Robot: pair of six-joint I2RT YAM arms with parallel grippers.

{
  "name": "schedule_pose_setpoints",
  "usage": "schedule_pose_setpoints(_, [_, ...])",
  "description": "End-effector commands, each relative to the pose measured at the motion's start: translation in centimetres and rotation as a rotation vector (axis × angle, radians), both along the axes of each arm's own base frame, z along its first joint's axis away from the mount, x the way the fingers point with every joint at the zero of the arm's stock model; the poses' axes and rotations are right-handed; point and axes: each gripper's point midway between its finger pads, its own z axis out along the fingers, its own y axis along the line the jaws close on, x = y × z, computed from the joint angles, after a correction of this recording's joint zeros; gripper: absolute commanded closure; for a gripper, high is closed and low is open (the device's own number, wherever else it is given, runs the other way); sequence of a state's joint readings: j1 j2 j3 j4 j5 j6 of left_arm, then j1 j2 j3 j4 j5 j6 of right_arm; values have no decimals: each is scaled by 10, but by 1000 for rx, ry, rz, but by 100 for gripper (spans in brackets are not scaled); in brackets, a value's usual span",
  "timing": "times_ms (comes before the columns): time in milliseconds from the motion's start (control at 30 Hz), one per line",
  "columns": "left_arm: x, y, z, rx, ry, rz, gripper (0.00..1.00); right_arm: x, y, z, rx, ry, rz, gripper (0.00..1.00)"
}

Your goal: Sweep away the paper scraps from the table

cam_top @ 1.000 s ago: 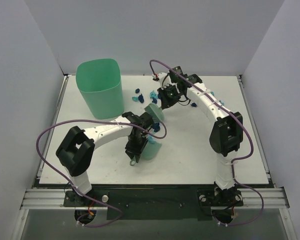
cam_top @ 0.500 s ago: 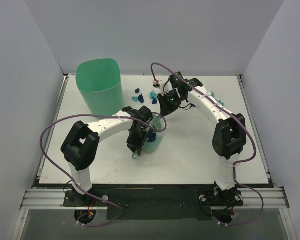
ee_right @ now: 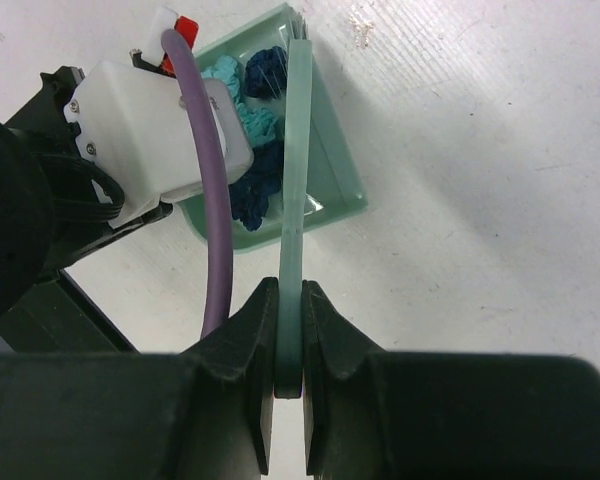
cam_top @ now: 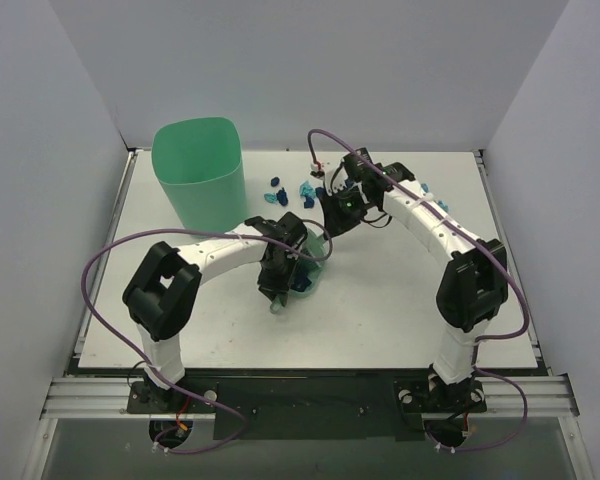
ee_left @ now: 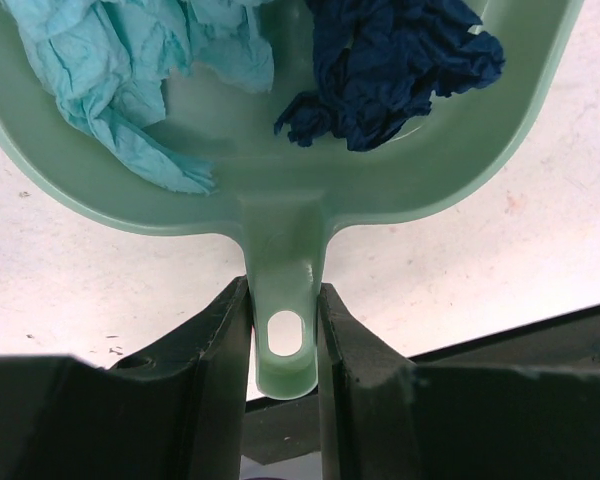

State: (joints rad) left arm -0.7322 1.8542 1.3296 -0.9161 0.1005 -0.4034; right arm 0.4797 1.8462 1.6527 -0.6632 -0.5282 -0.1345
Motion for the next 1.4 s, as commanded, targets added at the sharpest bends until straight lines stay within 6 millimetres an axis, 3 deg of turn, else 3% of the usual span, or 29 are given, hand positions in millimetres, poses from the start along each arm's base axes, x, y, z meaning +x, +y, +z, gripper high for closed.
schedule_pose_setpoints(0, [15, -7, 3, -19, -99, 66, 100, 1, -7, 21, -8, -60, -67, 100])
schedule_pose_setpoints(600, [30, -20, 11, -60, -259, 146, 100, 25, -18, 68, 96, -148, -414, 100])
schedule_pose_setpoints(933, [21, -19, 18, -85, -279, 129, 100, 28, -32, 76, 127, -192, -558, 100])
schedule_pose_setpoints(1200, [14, -13, 31, -87, -308, 101, 100, 36, -88, 92, 110, -275, -814, 100])
schedule_pose_setpoints(1367, [12, -10, 45, -89, -333, 84, 100, 27, -125, 104, 112, -322, -947, 100])
